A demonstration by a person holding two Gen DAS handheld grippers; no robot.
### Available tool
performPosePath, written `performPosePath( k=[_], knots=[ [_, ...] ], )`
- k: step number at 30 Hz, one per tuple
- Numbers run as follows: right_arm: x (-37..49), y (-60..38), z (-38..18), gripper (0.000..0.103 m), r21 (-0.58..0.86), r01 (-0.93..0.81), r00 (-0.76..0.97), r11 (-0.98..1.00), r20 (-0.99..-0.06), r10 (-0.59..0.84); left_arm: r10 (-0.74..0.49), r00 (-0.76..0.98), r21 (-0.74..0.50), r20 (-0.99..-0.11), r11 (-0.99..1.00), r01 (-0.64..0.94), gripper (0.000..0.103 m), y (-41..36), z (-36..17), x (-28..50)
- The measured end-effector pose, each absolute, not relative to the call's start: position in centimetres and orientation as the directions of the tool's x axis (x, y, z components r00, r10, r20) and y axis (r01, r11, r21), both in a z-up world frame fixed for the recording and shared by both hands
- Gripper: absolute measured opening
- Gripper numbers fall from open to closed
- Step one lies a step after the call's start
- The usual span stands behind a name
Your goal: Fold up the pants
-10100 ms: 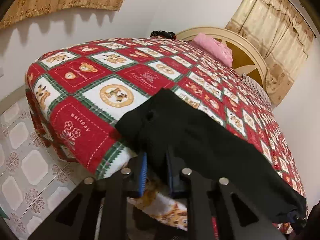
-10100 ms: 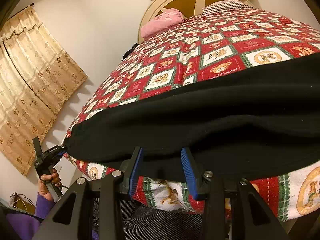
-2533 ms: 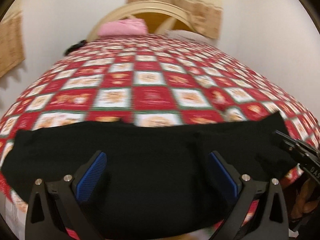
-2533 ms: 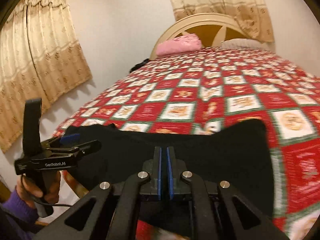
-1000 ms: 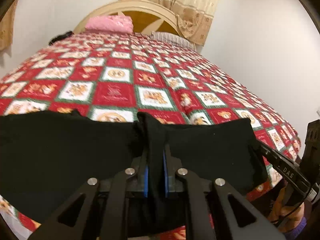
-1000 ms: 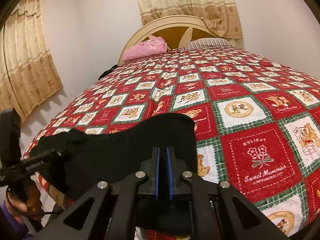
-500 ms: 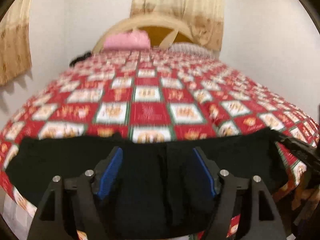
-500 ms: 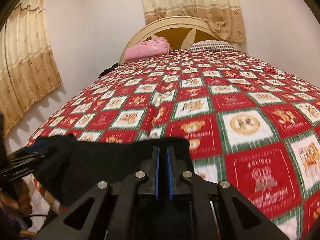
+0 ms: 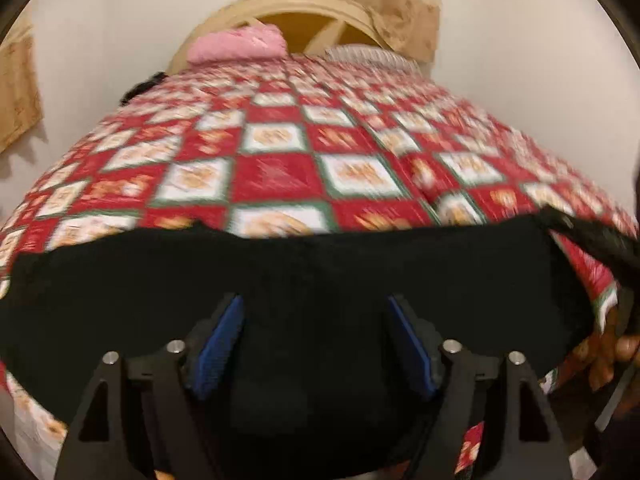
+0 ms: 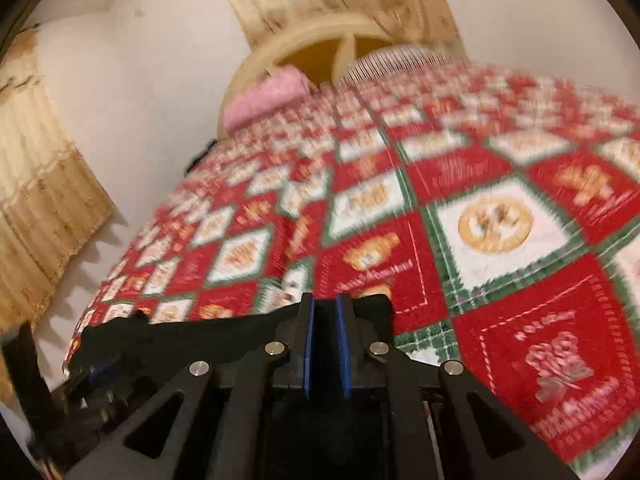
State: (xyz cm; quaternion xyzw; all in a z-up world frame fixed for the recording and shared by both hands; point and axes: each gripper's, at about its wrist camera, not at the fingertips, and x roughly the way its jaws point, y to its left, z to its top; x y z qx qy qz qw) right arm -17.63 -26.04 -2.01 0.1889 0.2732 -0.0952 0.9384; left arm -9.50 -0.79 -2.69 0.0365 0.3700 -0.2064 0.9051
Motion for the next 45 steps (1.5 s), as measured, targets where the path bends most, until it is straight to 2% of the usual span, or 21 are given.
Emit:
performPosePath(
  k=[2, 3, 6, 13, 15, 18, 20, 22, 24, 29, 32, 34, 37, 39, 40, 41, 43, 45],
  knots=[
    [-18.6, -24.0, -1.0, 0.011, 0.243, 0.21, 0.851, 0.947, -0.522, -0.055, -0.334, 0.678, -0.105, -0.655, 0.928, 0.356, 0.096, 2.2, -1.5, -9.3],
    [-18.9, -22.9, -0.8, 0.011, 0.227, 0.166, 0.855, 0.96, -0.518, -0.026, -0.325, 0.689, -0.106, -0.648, 0.934, 0.34, 0.097, 3.1, -1.3, -9.4],
    [-18.6, -18.8, -2.1, 0.011, 0.242, 0.001, 0.812, 0.97, -0.566, 0.14, -0.265, 0.72, -0.109, -0.641, 0.96, 0.257, 0.097, 6.3, -0.9, -9.3],
    [-16.7, -10.7, -5.3, 0.011, 0.241, -0.194, 0.745, 0.951, -0.595, 0.303, -0.19, 0.711, -0.126, -0.677, 0.982, 0.142, 0.097, 9.9, -2.4, -8.6],
    [-16.1, -7.9, -7.0, 0.012, 0.216, -0.253, 0.7, 0.943, -0.632, 0.333, -0.155, 0.711, -0.106, -0.686, 0.988, 0.112, 0.097, 11.0, -2.9, -8.7],
    [-16.5, -6.1, -7.1, 0.012, 0.131, -0.266, 0.726, 0.955, -0.624, 0.288, -0.052, 0.722, -0.013, -0.69, 0.998, 0.059, 0.097, 13.0, -3.1, -8.8],
    [-16.6, -6.5, -6.4, 0.012, 0.162, -0.269, 0.721, 0.949, -0.619, 0.31, 0.029, 0.748, 0.022, -0.664, 1.0, -0.019, 0.097, 15.8, -2.9, -9.3],
    [-17.1, -7.6, -5.4, 0.012, 0.248, -0.262, 0.74, 0.933, -0.569, 0.359, 0.068, 0.758, -0.005, -0.648, 0.996, -0.094, 0.097, 18.8, -2.7, -9.7],
    [-17.5, -8.0, -4.4, 0.012, 0.252, -0.246, 0.769, 0.936, -0.537, 0.347, 0.108, 0.761, -0.073, -0.64, 0.977, -0.2, 0.097, 22.7, -2.9, -10.2],
    [-17.3, -7.3, -3.8, 0.012, 0.24, -0.25, 0.777, 0.938, -0.528, 0.342, 0.085, 0.771, -0.226, -0.631, 0.931, -0.287, 0.097, 27.1, -4.0, -9.9],
    [-17.2, -6.6, -3.9, 0.012, 0.221, -0.263, 0.764, 0.939, -0.547, 0.342, 0.063, 0.77, -0.222, -0.635, 0.94, -0.26, 0.097, 26.1, -4.8, -8.4],
    [-17.2, -6.6, -3.9, 0.012, 0.215, -0.266, 0.762, 0.94, -0.551, 0.341, 0.08, 0.733, -0.196, -0.675, 0.939, -0.283, 0.097, 25.2, -5.5, -6.8],
    [-17.3, -6.9, -3.8, 0.012, 0.214, -0.25, 0.767, 0.944, -0.552, 0.328, 0.041, 0.681, -0.249, -0.731, 0.914, -0.321, 0.097, 24.8, -7.3, -5.7],
    [-17.4, -7.3, -3.9, 0.012, 0.226, -0.233, 0.769, 0.946, -0.553, 0.321, 0.077, 0.694, -0.221, -0.716, 0.918, -0.33, 0.097, 24.0, -7.2, -6.0],
    [-17.4, -7.5, -4.0, 0.012, 0.234, -0.225, 0.768, 0.946, -0.555, 0.32, 0.079, 0.693, -0.208, -0.717, 0.924, -0.321, 0.092, 23.6, -7.1, -5.9],
    [-17.3, -7.7, -4.0, 0.012, 0.24, -0.218, 0.767, 0.946, -0.557, 0.319, 0.08, 0.697, -0.2, -0.713, 0.929, -0.312, 0.077, 23.4, -7.1, -5.9],
    [-17.1, -8.1, -4.1, 0.012, 0.256, -0.207, 0.765, 0.944, -0.559, 0.32, 0.077, 0.708, -0.205, -0.702, 0.93, -0.304, 0.067, 23.3, -7.0, -5.9],
    [-17.0, -8.5, -4.2, 0.012, 0.271, -0.191, 0.768, 0.943, -0.557, 0.316, 0.021, 0.725, -0.263, -0.688, 0.924, -0.276, 0.045, 23.8, -6.9, -5.9]
  ],
)
